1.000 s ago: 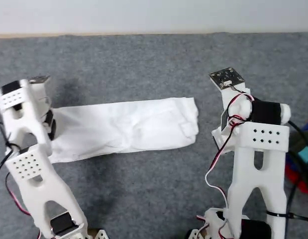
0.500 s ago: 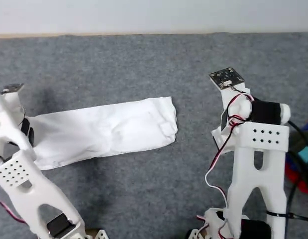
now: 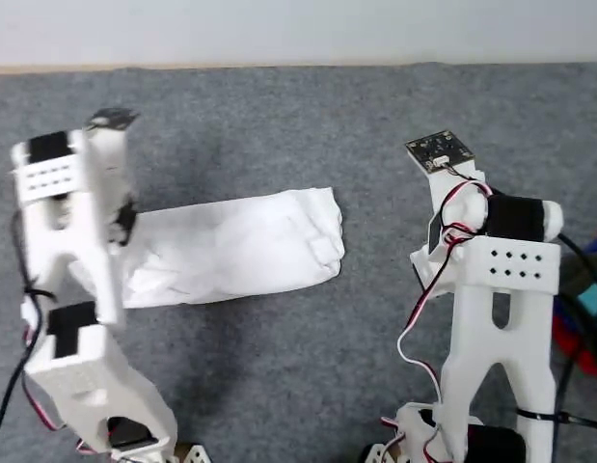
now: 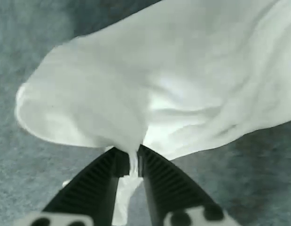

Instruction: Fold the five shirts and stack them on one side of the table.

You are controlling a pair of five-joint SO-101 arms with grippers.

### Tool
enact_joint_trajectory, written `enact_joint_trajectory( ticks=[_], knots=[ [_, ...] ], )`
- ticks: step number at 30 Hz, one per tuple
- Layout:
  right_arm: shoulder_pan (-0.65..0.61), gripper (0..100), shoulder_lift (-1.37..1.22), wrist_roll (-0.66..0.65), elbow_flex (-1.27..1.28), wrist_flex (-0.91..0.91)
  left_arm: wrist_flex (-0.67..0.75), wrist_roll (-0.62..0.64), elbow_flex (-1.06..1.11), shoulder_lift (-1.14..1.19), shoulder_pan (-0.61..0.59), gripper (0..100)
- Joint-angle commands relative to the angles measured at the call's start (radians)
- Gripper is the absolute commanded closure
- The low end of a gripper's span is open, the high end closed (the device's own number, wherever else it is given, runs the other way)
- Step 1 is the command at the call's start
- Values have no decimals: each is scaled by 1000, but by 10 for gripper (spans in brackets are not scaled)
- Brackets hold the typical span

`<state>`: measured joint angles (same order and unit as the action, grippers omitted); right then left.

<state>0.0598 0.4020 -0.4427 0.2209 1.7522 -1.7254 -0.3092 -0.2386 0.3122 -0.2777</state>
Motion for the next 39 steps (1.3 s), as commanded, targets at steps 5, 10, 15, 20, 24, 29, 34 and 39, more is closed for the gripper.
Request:
enact_joint_trajectory(
  ticks=[5, 10, 15, 20, 24, 29, 34, 39],
  knots=[
    [10, 905, 41, 9, -3, 38, -29, 180, 1, -83, 242, 999],
    [10, 905, 42, 11, 37, 38, -28, 290, -74, -83, 368, 999],
    [10, 905, 42, 11, 101, 38, -28, 338, -199, -72, 456, 999],
    [10, 905, 42, 11, 109, 36, -28, 359, -285, 31, 512, 999],
    [10, 905, 42, 11, 109, 36, -28, 361, -343, 95, 559, 999],
    [10, 905, 42, 11, 110, 36, -28, 365, -390, 132, 632, 999],
    [10, 905, 44, 11, 114, 36, -28, 365, -427, 155, 692, 999],
    [10, 905, 44, 11, 114, 38, -28, 365, -479, 224, 715, 999]
  ],
)
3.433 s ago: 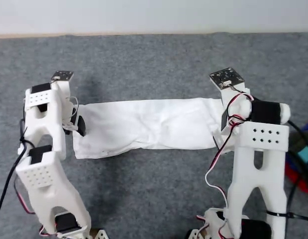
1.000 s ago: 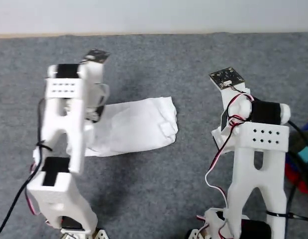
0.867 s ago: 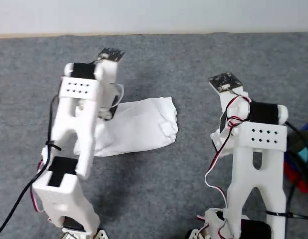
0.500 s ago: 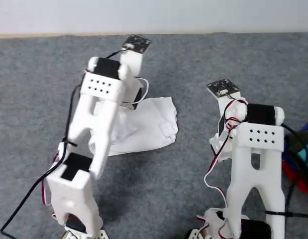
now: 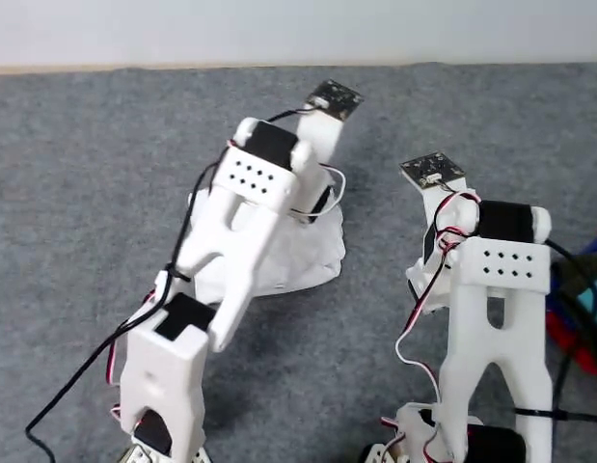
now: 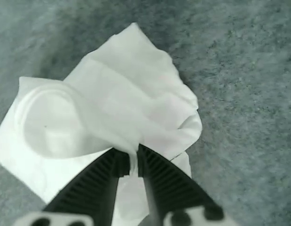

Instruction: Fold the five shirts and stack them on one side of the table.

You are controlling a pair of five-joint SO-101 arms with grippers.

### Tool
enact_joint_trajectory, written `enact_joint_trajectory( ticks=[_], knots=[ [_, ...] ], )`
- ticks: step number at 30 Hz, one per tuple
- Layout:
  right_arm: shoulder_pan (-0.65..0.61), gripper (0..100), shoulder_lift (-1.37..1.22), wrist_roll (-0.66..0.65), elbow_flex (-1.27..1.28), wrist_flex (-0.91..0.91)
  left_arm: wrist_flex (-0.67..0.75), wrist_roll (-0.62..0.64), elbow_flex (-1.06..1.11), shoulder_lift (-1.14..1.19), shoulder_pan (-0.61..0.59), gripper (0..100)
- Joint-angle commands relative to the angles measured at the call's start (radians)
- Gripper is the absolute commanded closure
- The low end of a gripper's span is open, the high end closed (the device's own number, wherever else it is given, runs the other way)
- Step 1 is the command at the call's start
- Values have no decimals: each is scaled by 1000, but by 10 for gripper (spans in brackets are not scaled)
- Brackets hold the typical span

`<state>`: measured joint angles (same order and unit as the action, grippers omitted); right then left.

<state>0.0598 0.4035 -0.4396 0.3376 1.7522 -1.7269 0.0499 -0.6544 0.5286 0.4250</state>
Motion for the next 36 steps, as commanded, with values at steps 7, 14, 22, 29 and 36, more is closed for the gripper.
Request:
enact_joint_trajectory(
  ticks=[7, 14, 22, 29, 36],
  knots=[
    [10, 905, 42, 8, -3, 38, -26, 6, -174, 103, 18, 999],
    [10, 905, 41, 8, -3, 38, -26, 6, -205, 126, 86, 999],
    [10, 905, 41, 8, -3, 36, -14, 2, -206, 166, 84, 998],
    [10, 905, 41, 8, -3, 36, -17, 5, -208, 193, 86, 904],
    [10, 905, 39, 8, -3, 36, -28, 2, -303, 192, 72, 830]
  ],
)
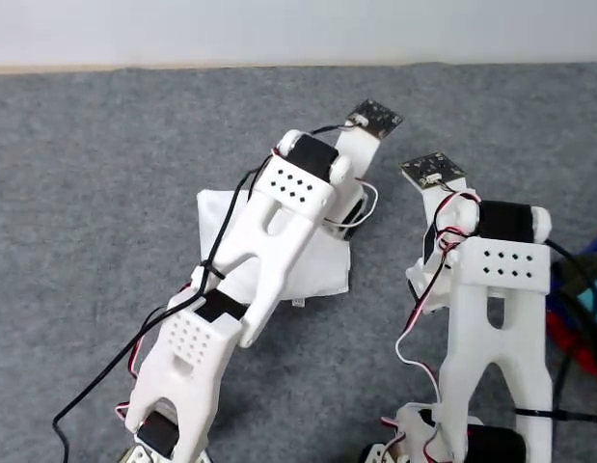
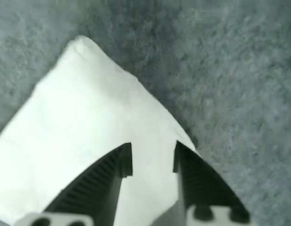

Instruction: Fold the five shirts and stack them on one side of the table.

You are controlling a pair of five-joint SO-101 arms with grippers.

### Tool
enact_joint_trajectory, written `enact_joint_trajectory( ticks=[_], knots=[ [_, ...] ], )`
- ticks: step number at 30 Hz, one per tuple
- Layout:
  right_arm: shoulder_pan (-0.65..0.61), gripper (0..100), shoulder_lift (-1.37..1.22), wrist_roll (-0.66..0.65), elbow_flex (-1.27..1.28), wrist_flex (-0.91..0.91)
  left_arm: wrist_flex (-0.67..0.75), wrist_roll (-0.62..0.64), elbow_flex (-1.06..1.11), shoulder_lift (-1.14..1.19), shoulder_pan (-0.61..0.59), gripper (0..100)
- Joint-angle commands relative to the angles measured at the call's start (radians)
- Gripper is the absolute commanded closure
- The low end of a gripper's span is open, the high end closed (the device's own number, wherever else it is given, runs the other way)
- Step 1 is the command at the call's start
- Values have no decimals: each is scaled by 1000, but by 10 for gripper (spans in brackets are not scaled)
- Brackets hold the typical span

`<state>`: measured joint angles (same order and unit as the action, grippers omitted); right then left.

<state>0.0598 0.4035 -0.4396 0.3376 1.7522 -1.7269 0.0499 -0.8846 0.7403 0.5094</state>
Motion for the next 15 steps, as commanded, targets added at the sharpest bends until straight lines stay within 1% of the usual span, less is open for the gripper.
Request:
enact_joint_trajectory(
  ticks=[1, 4, 7, 10, 13, 15],
  knots=[
    [10, 905, 39, 8, -3, 36, -28, 0, -88, -20, -20, 830],
    [10, 905, 41, 6, -3, 36, -29, 0, -128, -29, -64, 830],
    [4, 905, 41, 5, -12, 36, -29, 0, -136, -107, -141, 830],
    [1, 905, 41, 8, -44, 36, -29, -2, -133, -224, -244, 833],
    [1, 905, 39, 9, -86, 35, -29, -2, -131, -318, -370, 834],
    [-22, 905, 31, 9, -98, 30, -28, -2, -99, -367, -465, 834]
  ],
)
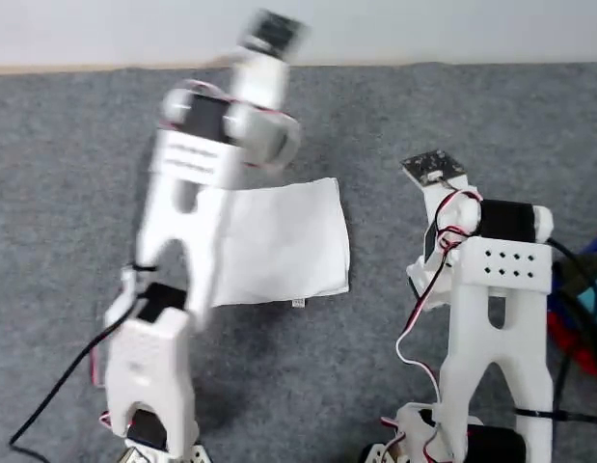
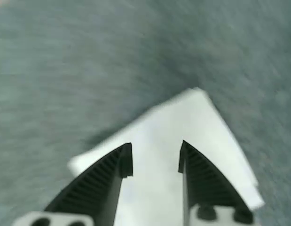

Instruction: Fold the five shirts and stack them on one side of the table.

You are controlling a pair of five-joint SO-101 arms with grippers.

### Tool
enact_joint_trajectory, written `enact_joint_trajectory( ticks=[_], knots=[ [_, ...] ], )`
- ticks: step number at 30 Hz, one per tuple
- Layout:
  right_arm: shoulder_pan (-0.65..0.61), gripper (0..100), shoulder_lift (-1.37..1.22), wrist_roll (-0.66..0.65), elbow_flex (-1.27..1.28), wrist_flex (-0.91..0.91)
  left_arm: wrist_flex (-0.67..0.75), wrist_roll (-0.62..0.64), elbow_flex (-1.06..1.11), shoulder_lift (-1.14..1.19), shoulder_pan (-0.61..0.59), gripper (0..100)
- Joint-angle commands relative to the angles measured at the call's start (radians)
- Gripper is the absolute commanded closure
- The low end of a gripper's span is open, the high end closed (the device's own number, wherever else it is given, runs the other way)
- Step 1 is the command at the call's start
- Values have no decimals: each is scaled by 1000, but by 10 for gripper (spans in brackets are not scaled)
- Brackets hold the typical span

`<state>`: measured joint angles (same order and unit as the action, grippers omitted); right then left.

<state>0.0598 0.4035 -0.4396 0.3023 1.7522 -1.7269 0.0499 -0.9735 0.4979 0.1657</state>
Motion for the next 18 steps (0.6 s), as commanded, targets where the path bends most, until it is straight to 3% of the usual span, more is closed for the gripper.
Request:
enact_joint_trajectory(
  ticks=[1, 8, 14, 18],
  knots=[
    [-42, 905, 30, 11, -61, 18, -28, -3, 15, -144, -166, 836],
    [-182, 906, 25, 206, -60, -191, -28, -103, 280, -282, -400, 1000],
    [-249, 901, -127, 350, -60, -381, -26, -121, 536, -450, -528, 997],
    [-317, 899, -275, 580, -100, -407, -25, -135, 674, -548, -603, 997]
  ],
)
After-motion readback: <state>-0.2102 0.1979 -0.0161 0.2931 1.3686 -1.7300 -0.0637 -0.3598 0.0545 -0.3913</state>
